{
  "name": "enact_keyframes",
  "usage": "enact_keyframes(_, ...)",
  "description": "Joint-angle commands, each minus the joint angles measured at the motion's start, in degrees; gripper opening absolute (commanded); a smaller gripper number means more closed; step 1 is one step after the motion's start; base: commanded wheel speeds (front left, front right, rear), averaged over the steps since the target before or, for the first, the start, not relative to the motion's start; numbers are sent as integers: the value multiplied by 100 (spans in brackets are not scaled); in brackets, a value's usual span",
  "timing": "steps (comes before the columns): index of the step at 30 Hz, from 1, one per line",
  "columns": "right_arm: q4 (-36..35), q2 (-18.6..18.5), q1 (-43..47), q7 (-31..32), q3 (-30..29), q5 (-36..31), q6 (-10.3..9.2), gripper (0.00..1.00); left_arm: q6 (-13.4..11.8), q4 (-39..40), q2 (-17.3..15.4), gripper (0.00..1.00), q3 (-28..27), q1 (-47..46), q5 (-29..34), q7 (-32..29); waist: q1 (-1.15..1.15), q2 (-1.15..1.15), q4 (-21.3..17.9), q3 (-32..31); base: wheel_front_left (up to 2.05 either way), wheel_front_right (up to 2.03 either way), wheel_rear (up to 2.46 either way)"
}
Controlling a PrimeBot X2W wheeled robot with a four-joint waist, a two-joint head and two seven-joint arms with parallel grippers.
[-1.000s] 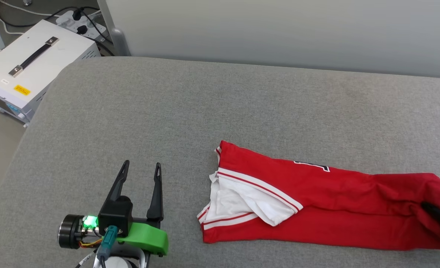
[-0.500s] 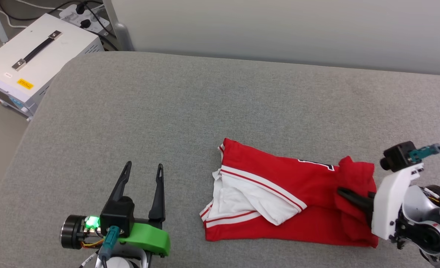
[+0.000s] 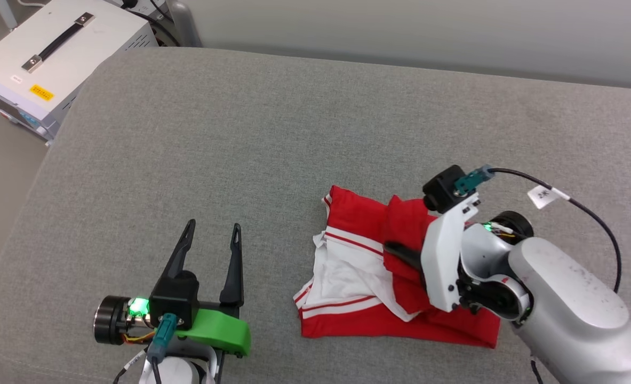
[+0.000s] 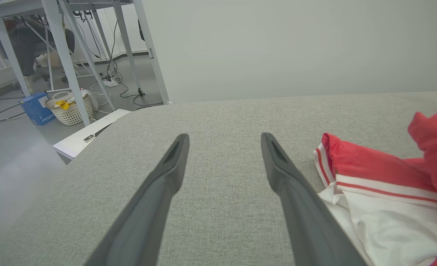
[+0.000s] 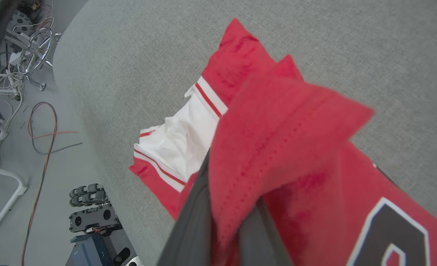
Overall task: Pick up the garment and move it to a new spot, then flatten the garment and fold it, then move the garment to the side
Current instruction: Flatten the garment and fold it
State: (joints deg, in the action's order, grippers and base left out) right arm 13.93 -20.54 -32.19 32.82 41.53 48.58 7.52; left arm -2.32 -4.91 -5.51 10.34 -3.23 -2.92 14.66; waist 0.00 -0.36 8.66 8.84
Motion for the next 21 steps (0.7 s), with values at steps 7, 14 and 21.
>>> enact_keyframes(7, 736, 458, -585, -356, 745, -76, -3, 0, 50, -49, 85, 100, -23, -252, 42, 34, 0, 36, 97, 238, 0, 0, 0)
enact_keyframes(14, 1842, 544, -714, -649, 1259, -275, -3, 0, 74, -97, 127, 100, -23, -370, 60, 34, 0, 36, 142, 355, 0, 0, 0)
enact_keyframes(21, 2188, 589, -821, -1162, 1555, -132, -3, 12, 83, -173, 139, 100, -85, -324, 73, 34, 0, 36, 61, 267, 0, 0, 0)
